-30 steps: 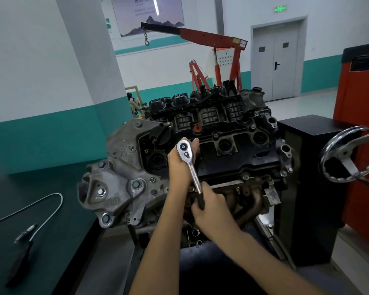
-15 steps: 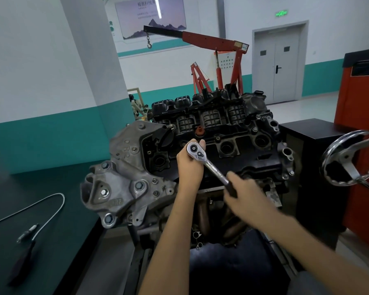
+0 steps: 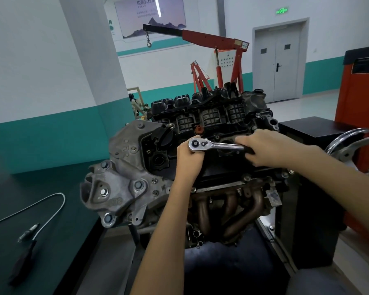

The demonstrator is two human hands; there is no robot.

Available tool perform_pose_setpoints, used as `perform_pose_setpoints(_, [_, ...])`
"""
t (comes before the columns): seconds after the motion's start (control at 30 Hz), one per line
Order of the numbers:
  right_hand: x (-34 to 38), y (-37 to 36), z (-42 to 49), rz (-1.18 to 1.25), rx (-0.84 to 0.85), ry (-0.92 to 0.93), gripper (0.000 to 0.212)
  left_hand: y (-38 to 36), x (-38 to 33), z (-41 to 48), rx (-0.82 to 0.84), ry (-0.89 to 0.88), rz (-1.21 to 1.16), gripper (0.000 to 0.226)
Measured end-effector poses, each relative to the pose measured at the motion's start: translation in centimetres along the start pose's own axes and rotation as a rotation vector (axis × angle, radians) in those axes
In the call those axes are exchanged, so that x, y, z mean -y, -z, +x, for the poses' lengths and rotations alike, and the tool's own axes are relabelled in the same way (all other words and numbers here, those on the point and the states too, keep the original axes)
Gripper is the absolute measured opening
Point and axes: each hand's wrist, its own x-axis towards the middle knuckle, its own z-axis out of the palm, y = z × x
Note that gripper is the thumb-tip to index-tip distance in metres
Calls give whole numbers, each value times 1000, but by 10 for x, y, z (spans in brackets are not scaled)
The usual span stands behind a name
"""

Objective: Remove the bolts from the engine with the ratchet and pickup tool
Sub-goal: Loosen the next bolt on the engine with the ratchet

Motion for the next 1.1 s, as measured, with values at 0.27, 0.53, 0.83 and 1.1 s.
perform_pose_setpoints(0.27, [103, -75, -48, 716, -183, -320, 20, -13, 1, -6, -206, 66, -191, 40])
perform_pose_setpoints(0.53, [100, -71, -38, 725, -105, -192, 23, 13, 10, 0, -26, 14, 50, 54])
perform_pose_setpoints(0.83, [16, -16, -6, 154, -21, 1, 24, 4, 11, -3, -66, 31, -94, 52])
perform_pose_setpoints(1.1, [153, -95, -42, 1101, -276, -332, 20, -10, 10, -2, -151, 2, -72, 49])
